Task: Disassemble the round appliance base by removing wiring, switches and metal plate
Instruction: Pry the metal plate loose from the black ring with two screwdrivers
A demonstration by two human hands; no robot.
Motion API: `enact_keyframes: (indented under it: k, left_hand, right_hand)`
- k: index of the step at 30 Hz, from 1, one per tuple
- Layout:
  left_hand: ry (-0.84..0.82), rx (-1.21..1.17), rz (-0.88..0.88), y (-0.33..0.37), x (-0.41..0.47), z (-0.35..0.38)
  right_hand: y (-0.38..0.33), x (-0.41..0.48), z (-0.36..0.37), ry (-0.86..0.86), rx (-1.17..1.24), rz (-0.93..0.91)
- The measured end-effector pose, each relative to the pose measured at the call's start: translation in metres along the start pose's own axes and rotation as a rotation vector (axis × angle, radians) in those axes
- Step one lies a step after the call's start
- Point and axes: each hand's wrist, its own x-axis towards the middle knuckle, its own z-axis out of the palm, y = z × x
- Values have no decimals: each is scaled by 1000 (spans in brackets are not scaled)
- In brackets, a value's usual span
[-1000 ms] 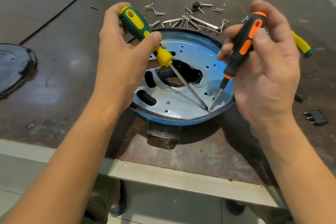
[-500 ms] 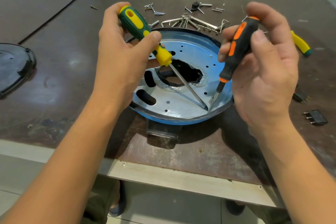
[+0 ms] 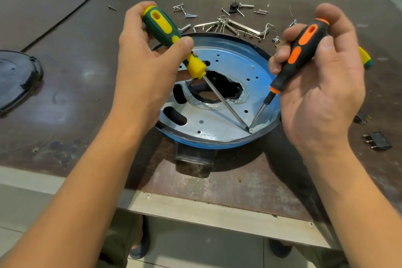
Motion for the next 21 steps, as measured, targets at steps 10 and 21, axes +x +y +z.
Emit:
enact_keyframes:
  k: [10, 21]
  left_hand:
    - [-1, -7, 2, 0, 1, 1]
    - [-4, -7, 5, 0, 1, 1]
  right_hand:
    - [1, 2, -3, 9, 44, 2]
    - [1, 0, -3, -74, -31, -40]
